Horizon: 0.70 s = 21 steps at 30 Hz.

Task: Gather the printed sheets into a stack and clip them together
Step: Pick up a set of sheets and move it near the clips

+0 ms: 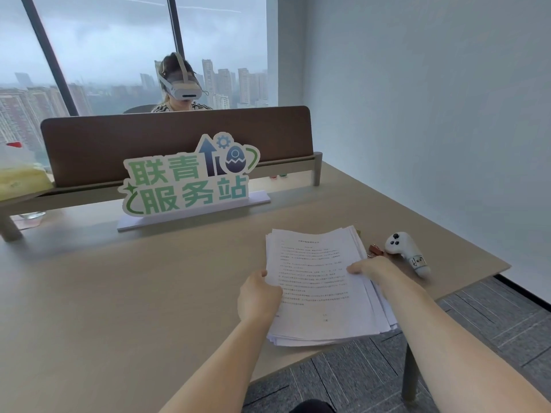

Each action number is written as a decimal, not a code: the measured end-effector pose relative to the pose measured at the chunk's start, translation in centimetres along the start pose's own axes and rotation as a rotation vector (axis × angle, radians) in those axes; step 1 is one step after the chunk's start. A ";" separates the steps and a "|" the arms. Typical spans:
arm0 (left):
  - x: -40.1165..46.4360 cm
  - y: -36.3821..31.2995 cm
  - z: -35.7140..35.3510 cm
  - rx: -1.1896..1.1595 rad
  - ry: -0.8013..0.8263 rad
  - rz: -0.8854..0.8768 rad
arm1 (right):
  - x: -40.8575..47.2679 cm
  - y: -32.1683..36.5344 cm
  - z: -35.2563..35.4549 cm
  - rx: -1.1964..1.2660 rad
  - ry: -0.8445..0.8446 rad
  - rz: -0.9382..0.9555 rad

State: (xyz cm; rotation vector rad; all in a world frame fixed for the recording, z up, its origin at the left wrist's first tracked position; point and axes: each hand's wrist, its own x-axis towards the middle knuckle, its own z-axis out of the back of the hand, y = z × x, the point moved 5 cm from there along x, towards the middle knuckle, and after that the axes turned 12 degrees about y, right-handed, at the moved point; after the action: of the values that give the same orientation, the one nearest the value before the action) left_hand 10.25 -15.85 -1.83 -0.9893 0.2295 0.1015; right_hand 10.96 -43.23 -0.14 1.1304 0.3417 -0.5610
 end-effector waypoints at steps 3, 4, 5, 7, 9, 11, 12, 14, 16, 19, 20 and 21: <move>0.0 0.4 0.6 -0.001 -0.009 0.010 | 0.0 0.2 -0.8 -0.044 -0.001 -0.004; 0.1 0.5 0.8 -0.006 -0.009 0.014 | -0.2 0.5 -1.1 -0.056 -0.001 0.001; 0.2 0.7 1.0 -0.010 -0.010 0.018 | -0.2 0.7 -1.3 -0.062 -0.005 0.009; 0.2 0.9 1.4 -0.017 -0.013 0.029 | -0.6 1.7 -1.6 -0.096 -0.004 0.029; 0.2 1.2 1.8 -0.028 -0.014 0.035 | -0.8 2.5 -2.0 -0.127 -0.001 0.048; 0.1 1.4 2.1 -0.029 -0.020 0.037 | -1.0 2.8 -2.3 -0.155 -0.014 0.034; 0.1 1.5 2.3 -0.028 -0.020 0.037 | -1.2 2.9 -2.5 -0.176 -0.028 0.023; 0.1 1.7 2.6 -0.024 -0.024 0.033 | -1.2 3.2 -2.7 -0.185 -0.042 0.017; 0.0 1.8 2.8 -0.022 -0.032 0.028 | -1.0 3.4 -2.8 -0.163 -0.042 0.001; 0.0 2.1 2.8 -0.027 -0.037 0.023 | -1.1 3.2 -2.7 -0.097 -0.016 -0.002; -0.1 2.1 2.9 -0.033 -0.036 0.023 | -1.0 3.1 -2.8 -0.077 -0.001 0.008; -0.2 2.2 2.9 -0.037 -0.038 0.025 | -1.1 2.9 -2.9 -0.064 0.009 0.017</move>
State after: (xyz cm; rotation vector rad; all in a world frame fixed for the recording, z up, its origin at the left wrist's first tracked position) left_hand 10.11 -12.22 -2.06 -1.0209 0.2059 0.1472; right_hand 11.82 -39.38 1.44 1.0732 0.3552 -0.5268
